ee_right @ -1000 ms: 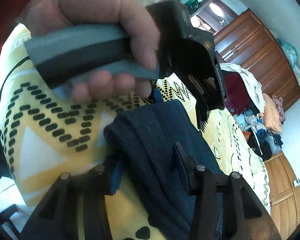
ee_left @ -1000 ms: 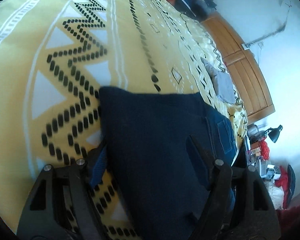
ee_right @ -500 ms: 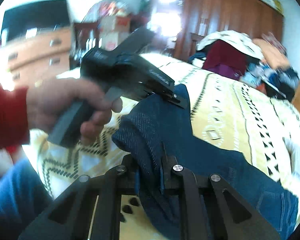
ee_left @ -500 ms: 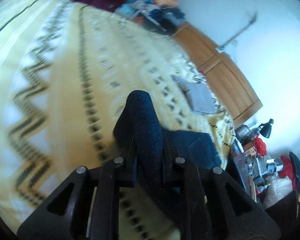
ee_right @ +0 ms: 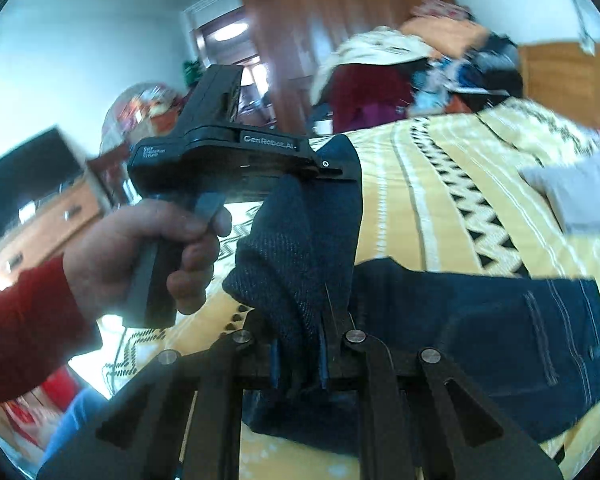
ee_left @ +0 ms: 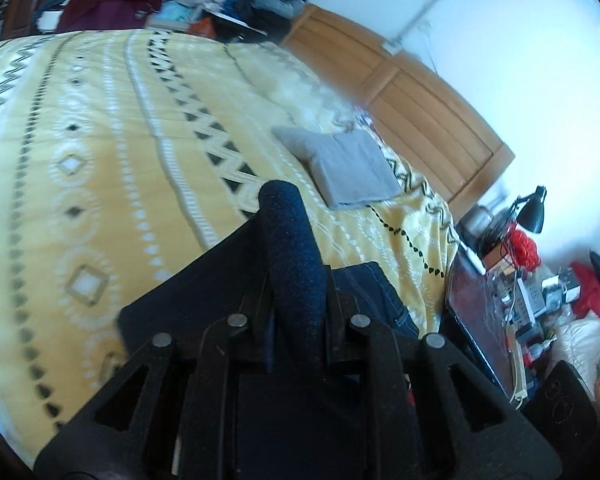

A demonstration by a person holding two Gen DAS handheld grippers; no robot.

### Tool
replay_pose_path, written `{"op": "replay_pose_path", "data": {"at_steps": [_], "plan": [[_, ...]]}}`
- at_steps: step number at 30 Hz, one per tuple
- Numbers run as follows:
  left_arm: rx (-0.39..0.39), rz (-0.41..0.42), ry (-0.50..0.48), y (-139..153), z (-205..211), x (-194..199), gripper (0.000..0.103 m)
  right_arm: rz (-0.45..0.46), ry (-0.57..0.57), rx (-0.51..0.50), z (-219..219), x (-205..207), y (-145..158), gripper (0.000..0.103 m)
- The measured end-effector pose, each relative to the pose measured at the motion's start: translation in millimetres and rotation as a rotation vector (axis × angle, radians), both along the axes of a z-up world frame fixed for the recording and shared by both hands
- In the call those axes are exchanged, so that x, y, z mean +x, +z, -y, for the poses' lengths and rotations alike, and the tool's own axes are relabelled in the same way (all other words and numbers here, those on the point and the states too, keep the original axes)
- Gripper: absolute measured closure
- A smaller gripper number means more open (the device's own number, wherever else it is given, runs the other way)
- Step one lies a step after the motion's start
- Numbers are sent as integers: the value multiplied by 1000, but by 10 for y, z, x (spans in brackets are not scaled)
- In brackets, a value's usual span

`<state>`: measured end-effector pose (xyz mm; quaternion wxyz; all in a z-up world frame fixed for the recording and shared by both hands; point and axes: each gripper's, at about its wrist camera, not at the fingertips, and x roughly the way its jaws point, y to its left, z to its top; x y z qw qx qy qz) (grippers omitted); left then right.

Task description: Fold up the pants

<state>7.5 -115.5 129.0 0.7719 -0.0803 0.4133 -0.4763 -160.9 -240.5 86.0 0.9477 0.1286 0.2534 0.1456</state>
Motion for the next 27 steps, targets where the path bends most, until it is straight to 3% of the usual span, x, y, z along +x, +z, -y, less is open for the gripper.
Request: {"op": "replay_pose_path", "data": {"at_steps": [14, 21, 27], "plan": [[98, 1, -154, -182, 1555, -231, 85, -60, -209, 330, 1802, -356, -477, 87], [212, -2, -216, -526, 2135, -380, 85, -107, -283, 536, 2420, -565, -987, 87], [285, 2, -231, -755, 2422, -489, 83, -143, -336, 651, 2699, -722, -1346, 85]]}}
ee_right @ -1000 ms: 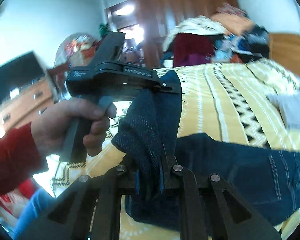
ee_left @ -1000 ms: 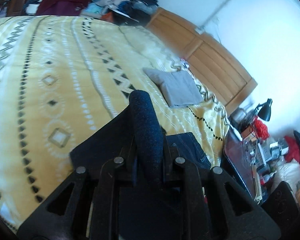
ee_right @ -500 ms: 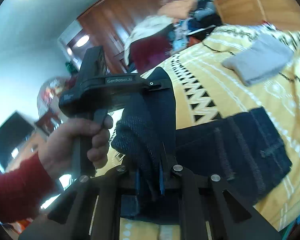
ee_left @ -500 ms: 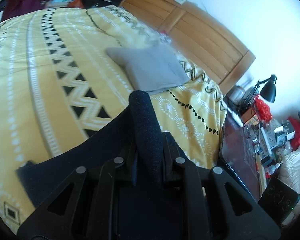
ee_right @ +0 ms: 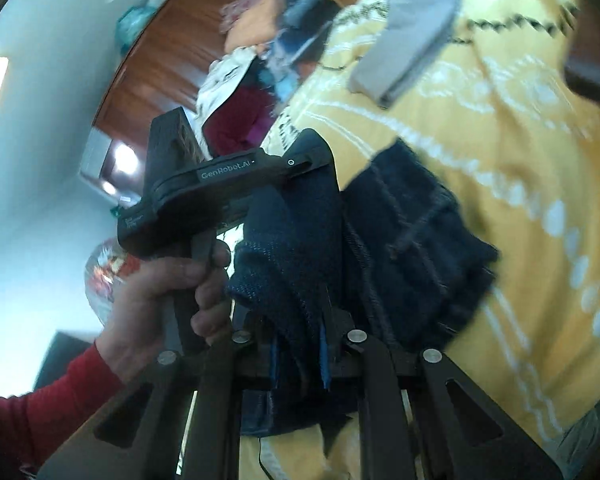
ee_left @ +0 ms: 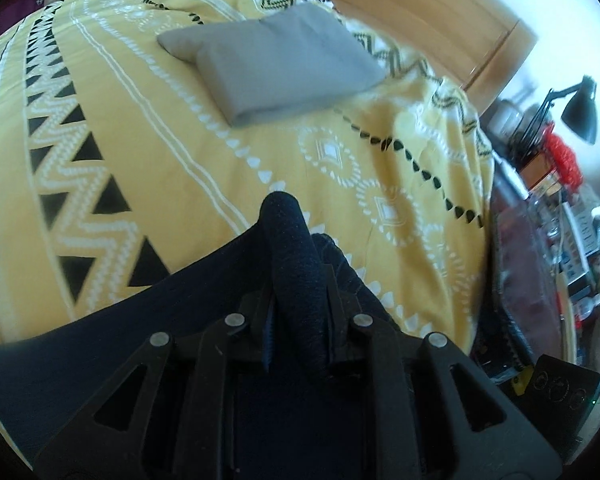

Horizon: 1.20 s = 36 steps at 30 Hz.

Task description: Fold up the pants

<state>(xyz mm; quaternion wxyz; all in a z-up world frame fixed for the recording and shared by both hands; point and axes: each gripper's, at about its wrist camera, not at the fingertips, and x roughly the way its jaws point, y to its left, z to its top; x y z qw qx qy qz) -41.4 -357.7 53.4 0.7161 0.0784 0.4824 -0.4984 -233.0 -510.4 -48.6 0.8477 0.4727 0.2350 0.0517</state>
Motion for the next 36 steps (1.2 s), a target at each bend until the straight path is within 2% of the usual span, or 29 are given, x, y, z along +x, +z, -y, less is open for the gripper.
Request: {"op": "replay_pose_path", "data": {"at_steps": [5, 9, 13, 15, 18, 20, 22, 25, 28, 29, 30, 31, 32, 35, 36], "plan": [[27, 15, 6, -66, 161, -40, 73, -6, -12, 87, 150, -135, -200, 73], [37, 48, 2, -51, 323, -101, 69, 21, -25, 76, 213, -272, -126, 63], [40, 57, -2, -83, 385, -127, 65, 68, -24, 141, 295, -449, -127, 46], [31, 61, 3, -98, 381, -144, 65, 36, -51, 140, 329, -439, -139, 46], [20, 57, 14, -93, 358, -149, 65, 7, -49, 120, 296, -379, -99, 47], [25, 61, 14, -92, 371, -157, 65, -15, -61, 42, 277, -349, -19, 77], [8, 45, 12, -81, 381, -151, 64, -20, -86, 30, 350, -316, 9, 84], [-36, 28, -6, -91, 375, -187, 62, 10, -123, 7, 398, -415, 92, 85], [-34, 11, -12, -155, 331, -211, 62, -40, -147, 21, 489, -445, -188, 83], [-39, 8, -14, -139, 287, -233, 62, -73, -145, -7, 491, -442, -297, 82], [-52, 6, -27, -86, 198, -282, 62, -104, -111, -60, 471, -431, -322, 76], [-72, 6, -44, -25, 101, -344, 62, -105, -110, -44, 496, -465, -334, 66], [-90, 4, -57, 25, -5, -416, 62, -94, -139, -57, 532, -577, -271, 64], [-95, -13, -124, 60, -254, -678, 62, -78, -201, -343, 451, -868, 155, 63], [-93, -33, -150, 27, -312, -780, 62, -74, -188, -381, 434, -890, 226, 63]]}}
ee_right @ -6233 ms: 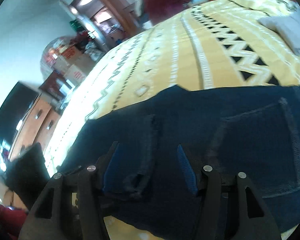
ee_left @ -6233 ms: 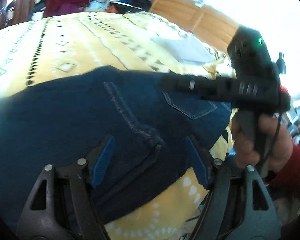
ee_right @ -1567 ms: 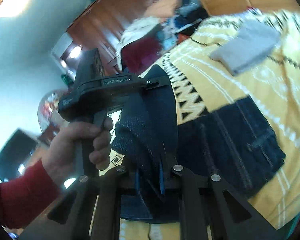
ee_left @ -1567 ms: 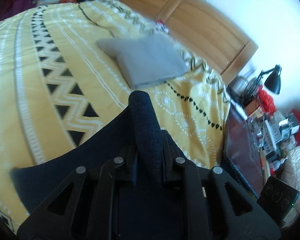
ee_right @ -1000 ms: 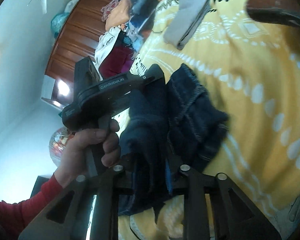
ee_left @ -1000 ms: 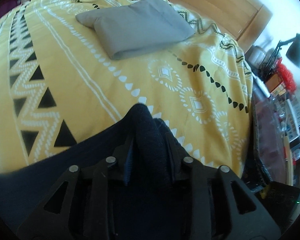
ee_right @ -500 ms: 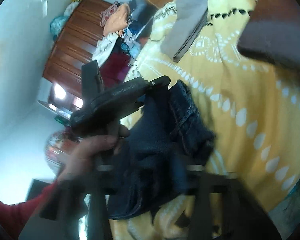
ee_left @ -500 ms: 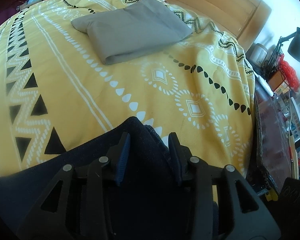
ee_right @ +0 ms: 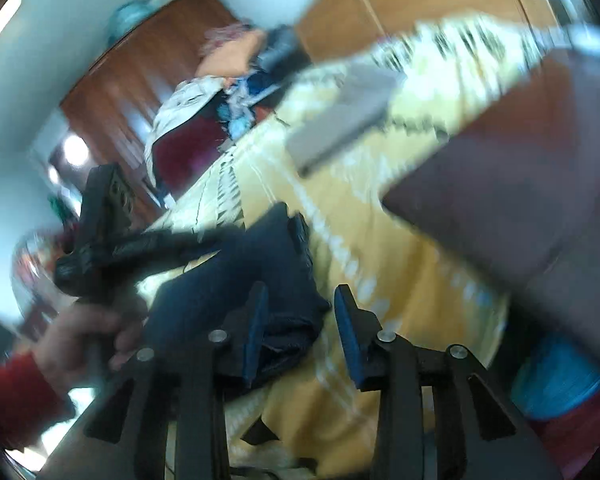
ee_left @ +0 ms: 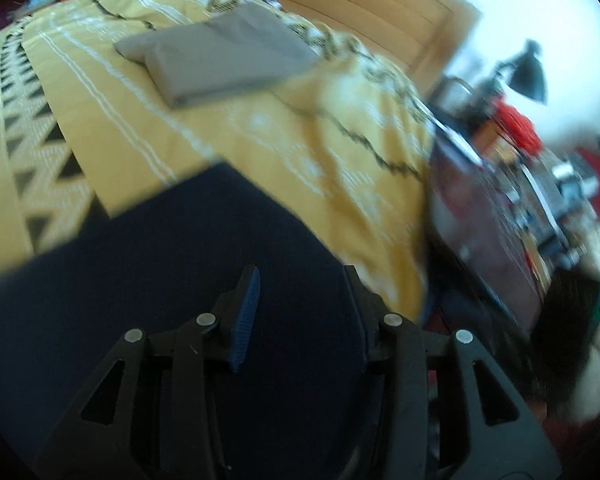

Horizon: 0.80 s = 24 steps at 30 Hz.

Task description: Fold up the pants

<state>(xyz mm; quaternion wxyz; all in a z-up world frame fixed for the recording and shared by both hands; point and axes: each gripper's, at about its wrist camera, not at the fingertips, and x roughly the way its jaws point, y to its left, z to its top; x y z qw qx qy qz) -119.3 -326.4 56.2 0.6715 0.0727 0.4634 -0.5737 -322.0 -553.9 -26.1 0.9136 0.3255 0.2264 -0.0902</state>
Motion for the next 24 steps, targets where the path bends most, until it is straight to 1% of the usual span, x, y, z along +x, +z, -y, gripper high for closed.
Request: {"op": "replay_pose_path", "data": {"at_steps": [1, 3, 4, 5, 6, 7, 8, 9, 11, 12, 13, 14, 16, 18, 19, 20, 21, 22, 23, 24], "plan": [[7, -18, -34, -46, -32, -95, 62, -10, 19, -27, -13, 21, 35, 63], [55, -72, -130, -234, -68, -362, 62, -45, 81, -94, -54, 149, 18, 63], [76, -101, -167, -324, -74, -465, 61, -44, 109, -100, -70, 215, 0, 63], [77, -102, -185, -367, -111, -564, 59, -43, 153, -95, -83, 278, -51, 63], [71, -122, -194, -390, -170, -626, 57, -54, 192, -101, -120, 347, -90, 63], [60, -194, -191, -425, -241, -636, 57, -63, 240, -102, -152, 376, -135, 63], [58, -241, -175, -441, -294, -616, 57, -107, 288, -108, -179, 382, -233, 63], [58, -253, -147, -434, -352, -591, 57, -147, 294, -126, -220, 408, -264, 64], [42, -246, -115, -375, -455, -535, 57, -220, 304, -119, -216, 293, -423, 64], [30, -237, -94, -325, -509, -495, 57, -257, 292, -113, -205, 237, -490, 64], [10, -231, -70, -260, -572, -447, 56, -276, 286, -116, -199, 180, -520, 64], [-6, -224, -54, -213, -621, -419, 56, -279, 273, -140, -209, 124, -489, 64], [-36, -178, -1, -93, -740, -314, 56, -230, 259, -170, -219, 67, -351, 64], [-77, -149, 85, -22, -902, -153, 56, -180, 242, -196, -227, 88, -160, 64], [-91, -132, 129, -18, -964, -99, 55, -146, 240, -205, -210, 117, -61, 59], [-101, -118, 193, -24, -1063, 0, 54, -122, 244, -200, -190, 153, -3, 54], [-100, -113, 234, -52, -1130, 27, 53, -101, 246, -193, -150, 213, 44, 52], [-92, -108, 286, -94, -1212, 115, 53, -96, 250, -194, -105, 308, 95, 52], [-82, -98, 321, -132, -1279, 168, 53, -105, 260, -199, -83, 451, 154, 52], [-66, -81, 357, -176, -1329, 212, 53, -125, 266, -214, -35, 607, 131, 52]]}}
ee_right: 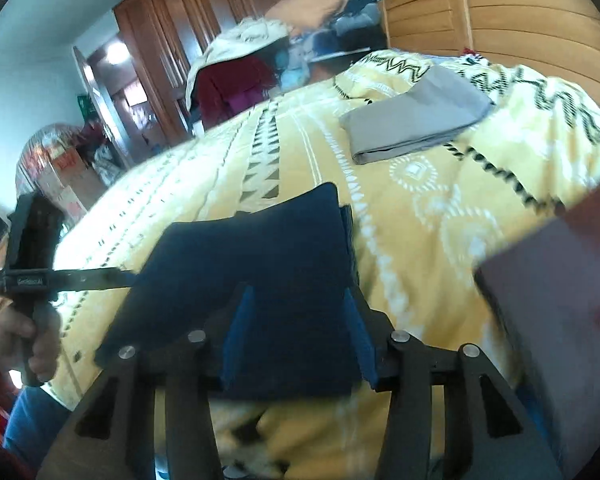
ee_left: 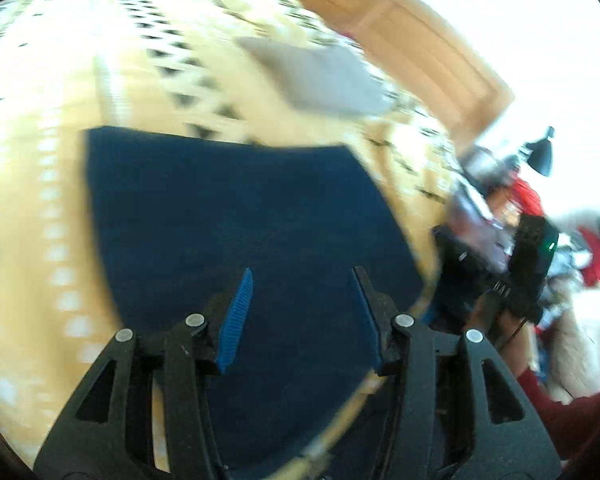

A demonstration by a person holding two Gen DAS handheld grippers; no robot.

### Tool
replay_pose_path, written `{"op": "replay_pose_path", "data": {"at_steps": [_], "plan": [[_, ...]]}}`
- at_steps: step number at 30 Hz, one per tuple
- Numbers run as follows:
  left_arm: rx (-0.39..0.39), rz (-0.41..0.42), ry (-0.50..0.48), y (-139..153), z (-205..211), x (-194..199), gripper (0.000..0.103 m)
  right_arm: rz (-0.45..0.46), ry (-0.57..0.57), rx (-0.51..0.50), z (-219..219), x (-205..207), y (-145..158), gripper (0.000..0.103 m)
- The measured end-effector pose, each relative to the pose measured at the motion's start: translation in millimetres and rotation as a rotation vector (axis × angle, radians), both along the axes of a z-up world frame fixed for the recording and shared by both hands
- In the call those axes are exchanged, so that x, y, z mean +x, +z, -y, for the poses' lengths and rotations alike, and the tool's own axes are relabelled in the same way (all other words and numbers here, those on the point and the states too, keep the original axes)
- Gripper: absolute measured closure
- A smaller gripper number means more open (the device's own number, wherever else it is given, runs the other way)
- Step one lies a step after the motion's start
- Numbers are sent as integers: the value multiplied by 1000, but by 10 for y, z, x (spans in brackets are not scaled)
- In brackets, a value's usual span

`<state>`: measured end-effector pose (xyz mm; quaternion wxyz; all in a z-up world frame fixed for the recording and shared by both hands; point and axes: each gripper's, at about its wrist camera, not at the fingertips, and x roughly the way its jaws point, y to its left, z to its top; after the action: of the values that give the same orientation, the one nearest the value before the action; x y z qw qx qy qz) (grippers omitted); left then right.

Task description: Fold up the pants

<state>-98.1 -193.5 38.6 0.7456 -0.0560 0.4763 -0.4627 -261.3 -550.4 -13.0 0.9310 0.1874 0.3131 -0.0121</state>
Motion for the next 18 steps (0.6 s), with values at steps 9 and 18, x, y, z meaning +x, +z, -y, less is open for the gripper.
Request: {"op": "replay_pose_path", "data": {"at_steps": [9, 18], "plan": [[13, -64, 141, -359, -394, 352, 53, -130, 16, 5, 254, 1173, -183, 52], [-4, -62, 134, -369, -370, 378, 47, -137, 32, 2, 279, 1281, -220, 94]]}}
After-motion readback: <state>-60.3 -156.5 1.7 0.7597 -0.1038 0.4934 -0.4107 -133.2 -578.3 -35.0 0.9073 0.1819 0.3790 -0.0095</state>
